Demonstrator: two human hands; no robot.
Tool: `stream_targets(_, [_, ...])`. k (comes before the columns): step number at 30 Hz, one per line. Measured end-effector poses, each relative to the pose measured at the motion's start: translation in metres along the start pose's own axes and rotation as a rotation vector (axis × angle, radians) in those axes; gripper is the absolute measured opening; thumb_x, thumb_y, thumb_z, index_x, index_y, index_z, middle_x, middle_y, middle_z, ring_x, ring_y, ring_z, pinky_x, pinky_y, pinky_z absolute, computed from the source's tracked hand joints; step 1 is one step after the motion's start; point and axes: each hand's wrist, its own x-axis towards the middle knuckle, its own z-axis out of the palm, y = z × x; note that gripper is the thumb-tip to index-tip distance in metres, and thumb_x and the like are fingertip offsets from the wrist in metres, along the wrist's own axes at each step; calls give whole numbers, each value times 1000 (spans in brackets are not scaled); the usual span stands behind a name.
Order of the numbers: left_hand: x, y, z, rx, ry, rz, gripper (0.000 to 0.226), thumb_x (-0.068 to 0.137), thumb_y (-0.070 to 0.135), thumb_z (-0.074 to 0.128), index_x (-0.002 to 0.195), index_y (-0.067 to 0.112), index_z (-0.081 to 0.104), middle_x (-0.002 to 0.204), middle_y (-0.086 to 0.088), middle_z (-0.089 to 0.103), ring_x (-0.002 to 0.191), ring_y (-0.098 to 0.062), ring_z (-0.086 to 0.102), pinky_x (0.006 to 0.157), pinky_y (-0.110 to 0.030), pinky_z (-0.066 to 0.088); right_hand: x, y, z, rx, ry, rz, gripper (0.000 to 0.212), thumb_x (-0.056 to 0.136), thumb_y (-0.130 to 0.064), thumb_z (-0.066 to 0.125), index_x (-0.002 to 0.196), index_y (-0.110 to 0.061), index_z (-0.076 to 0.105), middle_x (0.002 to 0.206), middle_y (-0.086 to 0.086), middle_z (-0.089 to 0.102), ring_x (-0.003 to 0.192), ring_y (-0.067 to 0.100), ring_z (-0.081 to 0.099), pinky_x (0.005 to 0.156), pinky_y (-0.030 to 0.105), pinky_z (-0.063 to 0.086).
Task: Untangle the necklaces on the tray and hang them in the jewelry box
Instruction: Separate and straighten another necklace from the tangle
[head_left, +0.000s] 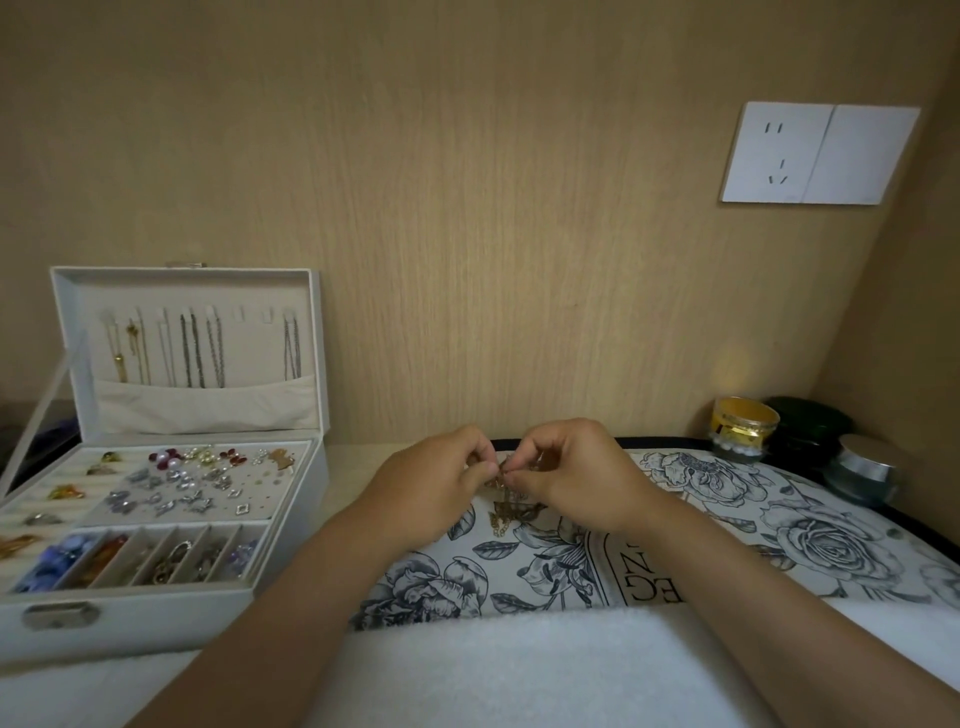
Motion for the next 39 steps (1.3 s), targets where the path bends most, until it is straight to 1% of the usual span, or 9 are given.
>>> stream_targets(5, [1,1,6,-34,57,103,6,100,28,53,100,28,59,94,15,57,81,0,51,65,-17,36,-1,-2,0,13,6,-51,9,84,-19,78,78,-25,75,79,-8,72,61,11,60,62,36,56])
stream_targets(10, [-1,0,2,-281,58,147,15,99,23,56,89,34,58,81,13,65,64,-7,61,64,-35,52,2,-1,-4,249,-42,94,4,89,-18,75,90,-14,75,80,4,74,70,13,64,71,31,55])
stream_targets(13, [-3,1,2,-305,71,167,12,99,23,56,91,31,58,80,14,67,62,-9,64,63,-34,55,2,-2,-5,290,-82,107,9,91,-14,72,97,-10,77,85,7,77,73,8,67,70,23,54])
stream_targets(17, [-3,1,5,-285,98,140,10,99,25,58,92,31,58,75,22,64,59,-10,64,62,-38,54,1,-3,-5,280,-102,140,8,89,-16,74,94,-11,78,79,0,75,69,2,64,67,15,49])
stream_targets(23, [0,-2,9,-287,67,105,13,93,24,66,98,34,61,82,17,67,67,-9,63,67,-37,55,1,-1,-6,134,-65,89,4,84,-15,79,80,-16,78,63,-13,65,56,-3,54,58,13,43])
stream_targets(30, [0,-2,6,-233,84,100,18,86,22,69,89,40,67,85,24,65,51,-3,54,56,-29,49,3,0,-3,149,-85,106,13,93,-15,66,83,-22,71,67,-16,62,62,6,54,64,25,46])
stream_targets(33, [-1,-1,6,-209,102,94,5,84,38,73,86,42,71,83,25,66,68,0,60,67,-28,50,3,-3,-4,203,-59,77,15,92,-9,64,82,-18,71,74,-3,65,62,7,54,63,27,46])
stream_targets(36, [0,-1,6,-278,116,81,4,85,41,73,89,42,75,86,22,69,68,2,58,70,-32,51,4,-3,-5,257,-65,115,15,97,-17,61,88,-8,69,76,9,61,64,19,51,63,34,44])
stream_targets(39, [2,-2,4,-300,85,32,9,89,43,67,92,44,76,87,19,73,74,-12,68,77,-43,57,4,-2,-3,222,-111,123,28,102,-26,53,91,-3,63,78,11,55,67,22,45,64,37,39])
